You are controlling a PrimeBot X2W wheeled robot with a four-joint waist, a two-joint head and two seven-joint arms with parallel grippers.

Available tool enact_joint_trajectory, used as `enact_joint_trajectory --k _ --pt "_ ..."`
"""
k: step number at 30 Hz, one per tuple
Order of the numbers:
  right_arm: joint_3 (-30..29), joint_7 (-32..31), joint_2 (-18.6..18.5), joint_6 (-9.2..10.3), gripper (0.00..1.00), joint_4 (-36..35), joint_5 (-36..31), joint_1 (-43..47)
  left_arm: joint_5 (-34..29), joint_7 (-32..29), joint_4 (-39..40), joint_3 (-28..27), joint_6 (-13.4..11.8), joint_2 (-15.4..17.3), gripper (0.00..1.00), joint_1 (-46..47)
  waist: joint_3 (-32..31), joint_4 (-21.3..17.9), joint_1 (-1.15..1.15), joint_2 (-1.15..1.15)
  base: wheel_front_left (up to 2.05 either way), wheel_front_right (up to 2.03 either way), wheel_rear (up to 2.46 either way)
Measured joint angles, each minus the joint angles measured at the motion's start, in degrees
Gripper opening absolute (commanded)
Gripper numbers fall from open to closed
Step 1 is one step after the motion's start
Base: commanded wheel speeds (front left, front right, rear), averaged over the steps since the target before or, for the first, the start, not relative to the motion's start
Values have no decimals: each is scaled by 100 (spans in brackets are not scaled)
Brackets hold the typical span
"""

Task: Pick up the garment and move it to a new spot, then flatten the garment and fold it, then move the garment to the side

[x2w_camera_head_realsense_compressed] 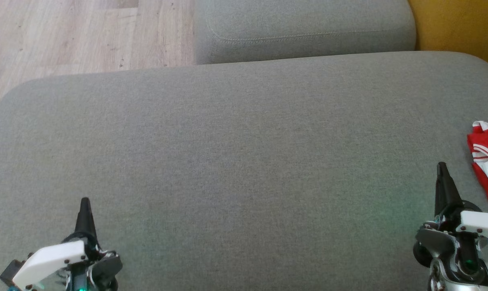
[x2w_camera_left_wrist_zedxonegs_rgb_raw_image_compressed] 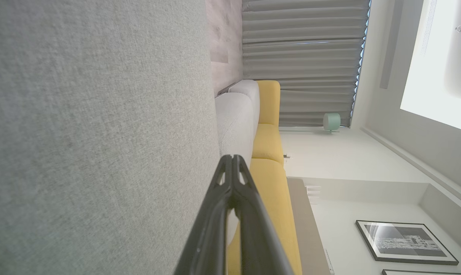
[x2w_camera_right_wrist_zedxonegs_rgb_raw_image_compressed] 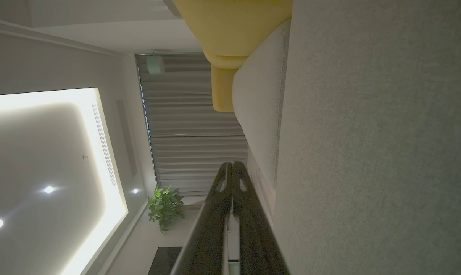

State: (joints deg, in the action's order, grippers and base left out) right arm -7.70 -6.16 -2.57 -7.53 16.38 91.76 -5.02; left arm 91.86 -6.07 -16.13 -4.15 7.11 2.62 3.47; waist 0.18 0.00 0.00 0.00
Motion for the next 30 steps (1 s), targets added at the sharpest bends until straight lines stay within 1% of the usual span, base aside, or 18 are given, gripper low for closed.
enact_joint_trajectory --k 30 --pt "0 0 0 0 0 0 0 0 0 0 0 0 0 0 0 0 0 0 0 0 0 0 0"
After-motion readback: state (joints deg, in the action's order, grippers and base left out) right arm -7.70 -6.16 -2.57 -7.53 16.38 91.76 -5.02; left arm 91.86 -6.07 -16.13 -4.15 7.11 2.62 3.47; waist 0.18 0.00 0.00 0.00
